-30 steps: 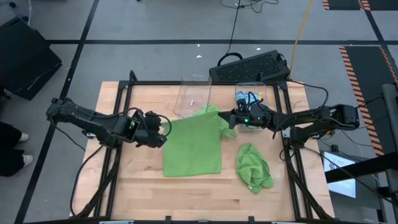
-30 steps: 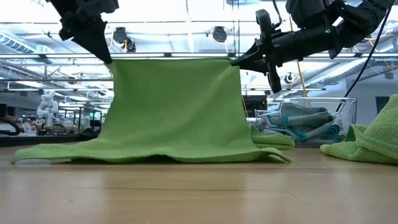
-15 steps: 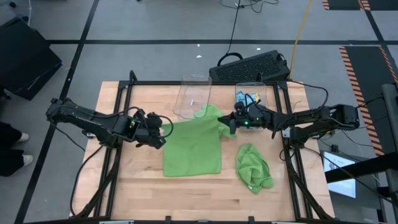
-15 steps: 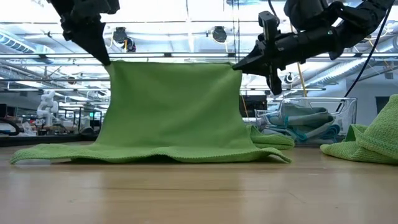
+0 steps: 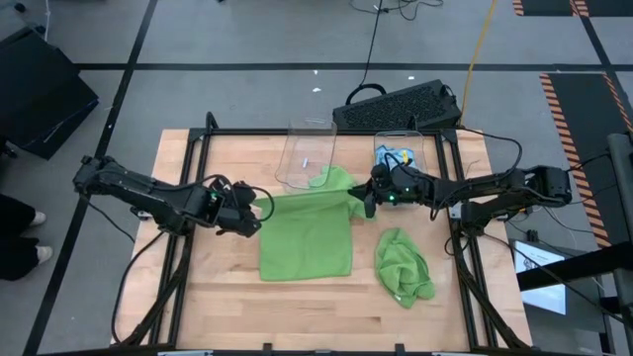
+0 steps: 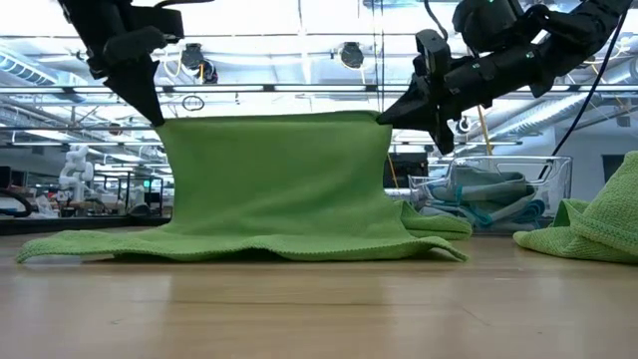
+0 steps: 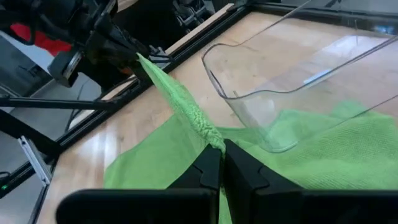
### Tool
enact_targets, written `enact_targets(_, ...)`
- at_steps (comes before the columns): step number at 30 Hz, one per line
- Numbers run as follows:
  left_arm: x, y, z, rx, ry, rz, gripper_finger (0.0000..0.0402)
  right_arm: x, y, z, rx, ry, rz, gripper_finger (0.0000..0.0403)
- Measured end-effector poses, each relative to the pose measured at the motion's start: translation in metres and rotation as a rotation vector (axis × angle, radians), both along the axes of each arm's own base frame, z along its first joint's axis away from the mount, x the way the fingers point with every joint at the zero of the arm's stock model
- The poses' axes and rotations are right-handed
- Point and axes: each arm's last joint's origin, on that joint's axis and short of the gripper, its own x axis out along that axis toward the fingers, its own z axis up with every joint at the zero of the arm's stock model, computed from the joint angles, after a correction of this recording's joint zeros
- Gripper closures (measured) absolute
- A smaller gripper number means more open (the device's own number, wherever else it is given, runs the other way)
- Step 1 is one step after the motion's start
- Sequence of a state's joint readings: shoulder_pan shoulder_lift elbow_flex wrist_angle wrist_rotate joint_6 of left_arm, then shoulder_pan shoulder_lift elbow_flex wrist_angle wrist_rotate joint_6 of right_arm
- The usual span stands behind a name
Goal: Fold microfiber towels
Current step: Fold the bottom left green microfiber towel
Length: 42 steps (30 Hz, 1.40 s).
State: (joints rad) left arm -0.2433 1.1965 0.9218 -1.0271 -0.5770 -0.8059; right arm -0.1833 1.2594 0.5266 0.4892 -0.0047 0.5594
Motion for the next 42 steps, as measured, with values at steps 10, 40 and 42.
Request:
enact_targets(10, 0.001, -0.012, 0.000, -0.077, -0.010, -0.082, 0.0401, 0.000, 0.013, -0.006, 0.021, 0.065, 0.096, 0.0399)
enact_targets(40, 0.001, -0.041, -0.038, -0.356, -0.075, -0.199, 0.0401, -0.004, 0.053, -0.017, 0.182, 0.190, 0.351, 0.0399)
enact_targets(42, 0.003, -0.043, -0.042, -0.374, -0.108, -0.211, 0.0401, -0.005, 0.053, -0.018, 0.248, 0.206, 0.343, 0.0399)
